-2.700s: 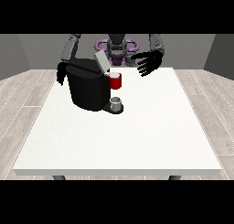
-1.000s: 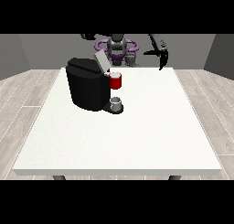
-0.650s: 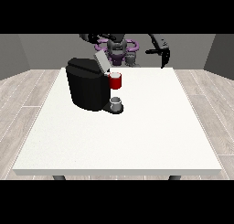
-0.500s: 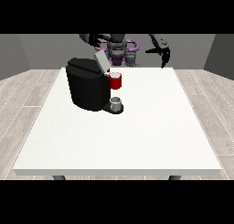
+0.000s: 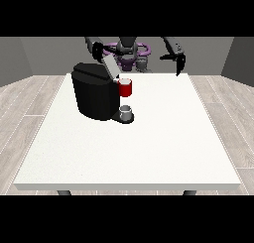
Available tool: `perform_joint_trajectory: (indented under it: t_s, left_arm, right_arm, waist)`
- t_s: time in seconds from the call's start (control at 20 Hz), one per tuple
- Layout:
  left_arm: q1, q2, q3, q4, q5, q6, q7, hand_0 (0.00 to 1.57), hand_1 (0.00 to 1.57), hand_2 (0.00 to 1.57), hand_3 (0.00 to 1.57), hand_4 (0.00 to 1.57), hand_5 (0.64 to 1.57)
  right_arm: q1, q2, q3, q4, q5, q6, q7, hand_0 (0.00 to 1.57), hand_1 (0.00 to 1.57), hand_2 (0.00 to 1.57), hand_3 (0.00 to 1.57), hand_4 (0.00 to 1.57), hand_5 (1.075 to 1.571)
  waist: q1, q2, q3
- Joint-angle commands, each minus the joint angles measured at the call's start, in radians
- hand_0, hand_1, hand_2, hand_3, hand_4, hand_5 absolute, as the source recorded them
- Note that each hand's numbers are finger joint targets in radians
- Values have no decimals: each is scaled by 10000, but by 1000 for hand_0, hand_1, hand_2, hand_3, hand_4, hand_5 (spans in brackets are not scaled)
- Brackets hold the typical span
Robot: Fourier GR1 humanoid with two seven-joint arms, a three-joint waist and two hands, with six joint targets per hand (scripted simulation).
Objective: Insert the coffee pod into the coffee machine and close the lid
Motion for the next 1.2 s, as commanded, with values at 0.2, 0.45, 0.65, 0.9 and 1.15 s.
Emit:
perform_joint_trajectory:
  t_s: [0.2,0.45,0.65,0.9,1.15]
  left_arm:
    - [49,265,-93,126,-92,202,-312,0,0,0,0,286,1571]
    - [-338,52,-289,215,-39,301,-300,0,0,0,0,353,1571]
    - [-149,155,-173,251,-11,412,-344,0,0,0,0,355,1571]
    - [-948,463,12,377,294,173,-262,0,0,0,0,381,1571]
    - [-751,228,-190,297,262,361,185,0,0,0,0,361,1571]
  right_arm:
    - [-866,115,-410,1595,61,-251,-612,0,0,0,0,463,1571]
    - [-1934,-184,-951,2259,-222,-241,-681,0,0,0,0,439,1571]
    - [-1415,-317,-957,2453,-409,169,-1274,0,0,0,0,363,1571]
    - [-2659,-298,-1129,2965,-326,-232,-860,0,0,0,0,385,1571]
    - [-2262,-98,-774,3151,-139,-104,-1443,0,0,0,0,396,1571]
  waist:
    - [84,326,1]
    - [216,673,0]
    - [107,699,1]
    - [478,1260,0]
    - [530,960,2]
